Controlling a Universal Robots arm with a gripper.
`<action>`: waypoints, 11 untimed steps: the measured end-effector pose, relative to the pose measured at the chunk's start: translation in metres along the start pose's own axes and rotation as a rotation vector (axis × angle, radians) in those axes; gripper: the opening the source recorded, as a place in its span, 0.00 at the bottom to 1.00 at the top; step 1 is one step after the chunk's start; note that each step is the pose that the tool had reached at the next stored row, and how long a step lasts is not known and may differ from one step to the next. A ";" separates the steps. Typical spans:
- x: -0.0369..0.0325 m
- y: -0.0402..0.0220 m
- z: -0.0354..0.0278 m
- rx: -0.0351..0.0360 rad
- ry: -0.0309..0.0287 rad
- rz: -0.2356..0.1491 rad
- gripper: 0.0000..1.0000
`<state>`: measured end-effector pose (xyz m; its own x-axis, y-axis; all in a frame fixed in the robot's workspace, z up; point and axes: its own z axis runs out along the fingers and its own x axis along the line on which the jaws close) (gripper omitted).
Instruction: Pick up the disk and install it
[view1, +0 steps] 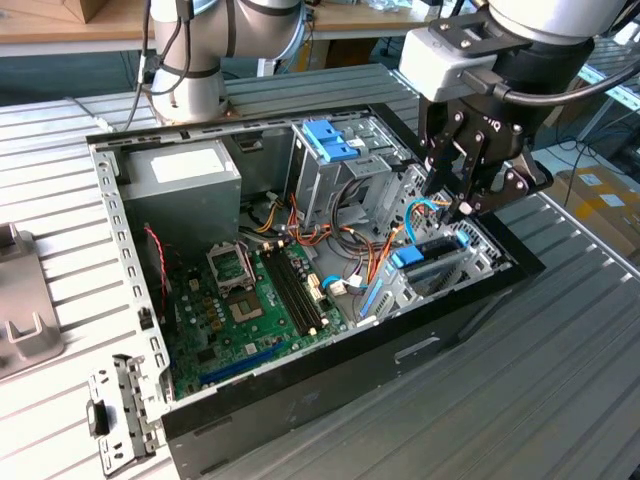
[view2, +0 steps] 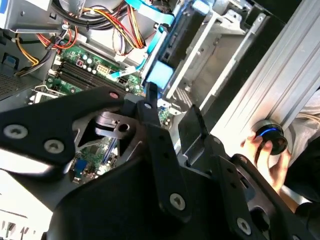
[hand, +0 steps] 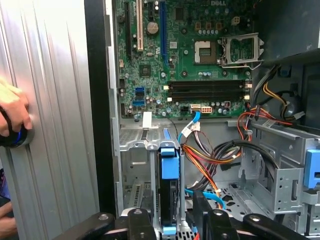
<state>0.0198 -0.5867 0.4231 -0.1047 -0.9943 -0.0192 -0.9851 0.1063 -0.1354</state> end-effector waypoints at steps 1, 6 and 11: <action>0.0000 0.0000 0.0000 0.0000 0.0000 0.000 0.45; 0.0000 0.0000 0.0018 -0.0016 -0.0084 0.001 0.36; 0.0006 -0.0037 0.0119 -0.0038 -0.0103 0.005 0.18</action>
<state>0.0250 -0.5877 0.4119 -0.1077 -0.9937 -0.0300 -0.9851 0.1108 -0.1315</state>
